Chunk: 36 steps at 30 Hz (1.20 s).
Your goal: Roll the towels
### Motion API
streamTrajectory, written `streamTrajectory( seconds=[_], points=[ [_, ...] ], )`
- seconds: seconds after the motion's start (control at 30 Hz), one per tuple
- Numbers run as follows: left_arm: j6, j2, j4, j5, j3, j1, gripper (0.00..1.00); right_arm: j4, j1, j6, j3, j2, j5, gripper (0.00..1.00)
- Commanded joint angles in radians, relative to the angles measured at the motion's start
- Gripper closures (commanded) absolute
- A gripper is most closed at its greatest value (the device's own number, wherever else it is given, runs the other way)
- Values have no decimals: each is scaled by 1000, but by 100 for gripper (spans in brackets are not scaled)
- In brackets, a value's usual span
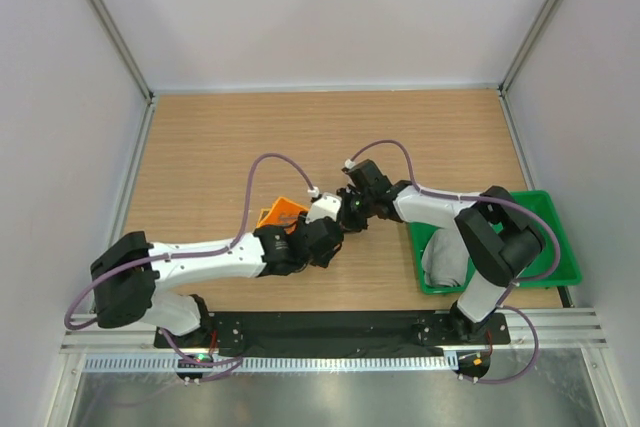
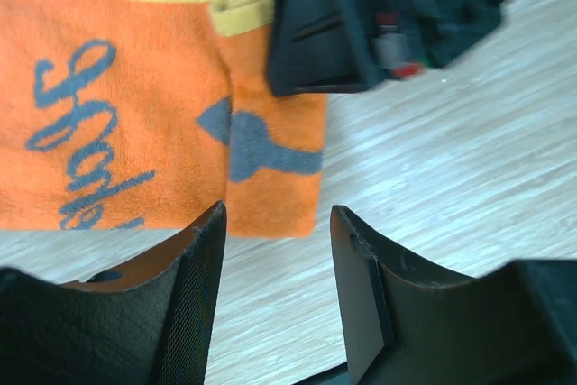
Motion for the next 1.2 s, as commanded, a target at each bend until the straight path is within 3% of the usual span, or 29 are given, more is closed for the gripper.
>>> streamTrajectory(
  seconds=[0.0,0.37,0.67,0.77,0.93,1.17],
  points=[
    [62,19,-34,-185,51,-72,49,-102,15,-41,64,20,21,76],
    [3,282,-6,-310,86,-138,50,-128,23,-32,97,31,14,77],
    [-2,354,31,-268,70,-167,52,-139,24,-34,108,43,12,77],
    [-20,351,-21,-302,86,-187,52,-142,24,-35,119,57,11,77],
    [-59,333,-196,-491,192,-218,46,-148,24,-37,125,66,9,78],
    [-44,366,-284,-555,273,-274,47,-154,23,-41,137,80,4,78]
  ],
)
